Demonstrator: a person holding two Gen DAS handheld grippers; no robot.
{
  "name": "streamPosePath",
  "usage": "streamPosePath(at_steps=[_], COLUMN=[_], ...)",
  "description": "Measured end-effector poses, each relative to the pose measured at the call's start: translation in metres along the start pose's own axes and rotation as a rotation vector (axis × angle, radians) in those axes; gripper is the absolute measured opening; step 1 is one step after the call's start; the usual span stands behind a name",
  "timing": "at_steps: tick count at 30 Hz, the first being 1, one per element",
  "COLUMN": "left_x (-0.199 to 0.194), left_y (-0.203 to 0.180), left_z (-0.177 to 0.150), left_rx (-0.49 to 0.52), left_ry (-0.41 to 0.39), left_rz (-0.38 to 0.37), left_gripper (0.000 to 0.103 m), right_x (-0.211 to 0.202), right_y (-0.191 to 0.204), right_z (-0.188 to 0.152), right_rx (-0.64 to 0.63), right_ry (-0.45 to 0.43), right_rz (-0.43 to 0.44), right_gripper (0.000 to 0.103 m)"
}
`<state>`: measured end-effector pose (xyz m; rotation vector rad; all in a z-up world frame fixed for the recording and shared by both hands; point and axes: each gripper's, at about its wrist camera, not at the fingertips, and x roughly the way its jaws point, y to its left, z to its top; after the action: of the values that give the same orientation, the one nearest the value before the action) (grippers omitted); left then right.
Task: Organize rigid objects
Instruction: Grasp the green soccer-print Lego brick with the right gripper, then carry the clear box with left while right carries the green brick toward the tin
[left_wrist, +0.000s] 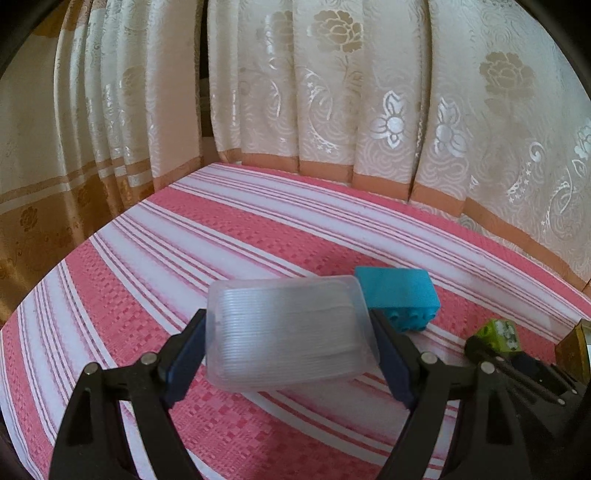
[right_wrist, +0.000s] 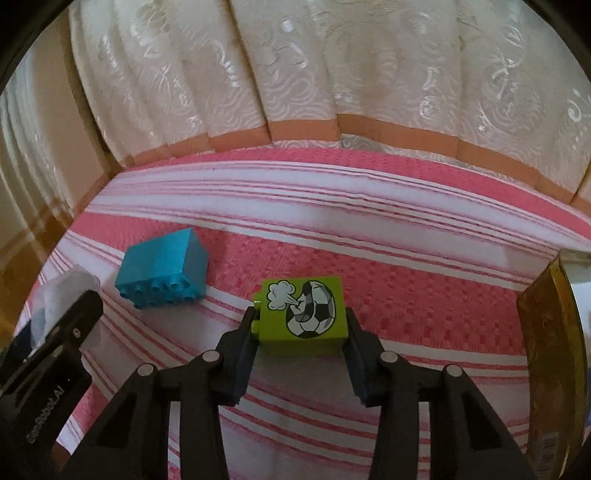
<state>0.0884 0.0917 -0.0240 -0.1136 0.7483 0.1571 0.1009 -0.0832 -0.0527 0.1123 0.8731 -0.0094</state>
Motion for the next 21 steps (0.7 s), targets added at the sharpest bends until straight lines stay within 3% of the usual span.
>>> streamPosePath(at_steps=[11,16,21], left_x=[-0.004,0.003,0.007], left_y=[0.007,0.046,0.050], left_z=[0.004,0.011,0.010], left_rx=[-0.010,-0.145,-0.169], left_ry=[-0.022,-0.006,0.005], left_rz=[-0.009,-0.019,-0.003], left_gripper=[0.084,0.084,0.084], right_x=[-0.041,-0.045,-0.045], right_y=[0.001,-0.004,-0.006], right_z=[-0.003,-0.004,-0.004], right_rx=[0.002,0.013,0.019], right_ry=[-0.205,-0.222,-0.218], right_rz=[0.012,0.002,0.010], right_gripper=[0.046,0.046,0.046])
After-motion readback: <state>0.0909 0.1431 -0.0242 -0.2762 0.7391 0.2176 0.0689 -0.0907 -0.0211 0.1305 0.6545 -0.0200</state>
